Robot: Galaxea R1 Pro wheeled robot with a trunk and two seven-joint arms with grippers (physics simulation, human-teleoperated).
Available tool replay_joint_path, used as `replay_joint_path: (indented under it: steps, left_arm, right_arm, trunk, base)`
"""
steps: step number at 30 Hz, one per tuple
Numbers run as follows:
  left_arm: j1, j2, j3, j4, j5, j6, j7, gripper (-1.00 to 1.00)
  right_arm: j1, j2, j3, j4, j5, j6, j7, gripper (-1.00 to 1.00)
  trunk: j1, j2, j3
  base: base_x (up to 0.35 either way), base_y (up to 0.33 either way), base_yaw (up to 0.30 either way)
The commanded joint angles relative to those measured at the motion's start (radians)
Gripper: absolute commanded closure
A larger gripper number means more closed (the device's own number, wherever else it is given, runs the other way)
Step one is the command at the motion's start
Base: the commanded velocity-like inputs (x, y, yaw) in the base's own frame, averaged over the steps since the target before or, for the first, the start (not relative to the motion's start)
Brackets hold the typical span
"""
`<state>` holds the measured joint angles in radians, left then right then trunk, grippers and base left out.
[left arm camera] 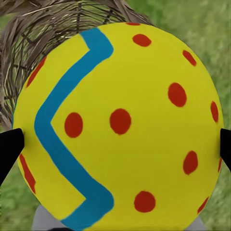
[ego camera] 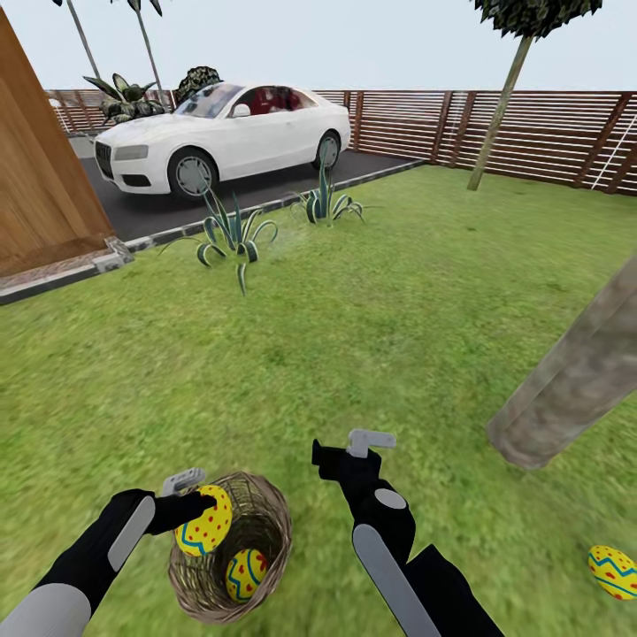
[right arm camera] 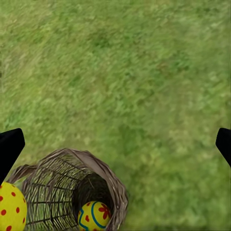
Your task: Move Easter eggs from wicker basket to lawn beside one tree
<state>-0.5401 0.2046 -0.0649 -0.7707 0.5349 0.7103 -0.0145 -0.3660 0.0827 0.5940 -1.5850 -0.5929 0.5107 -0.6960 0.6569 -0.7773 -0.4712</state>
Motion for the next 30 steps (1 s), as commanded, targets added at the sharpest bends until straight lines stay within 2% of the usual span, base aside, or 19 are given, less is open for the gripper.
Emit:
replay_joint_path:
  steps: [1, 30]
  left_arm:
    - [-0.001, 0.001, -0.003, -0.001, -0.001, 0.003, -0.002, 1.0]
    - [0.0, 0.001, -0.003, -0.002, -0.001, 0.003, -0.002, 1.0]
  right_arm:
    - [-0.001, 0.0, 0.001, -0.002, -0.007, 0.003, -0.009, -1.0]
    - [-0.001, 0.0, 0.001, -0.001, -0.007, 0.003, -0.008, -1.0]
  trunk:
    - [-0.004, 0.006, 0.002]
    - [-0.115, 0.209, 0.093]
  base:
    - [0.0, 0.0, 0.0]
    - [0.0, 0.0, 0.0]
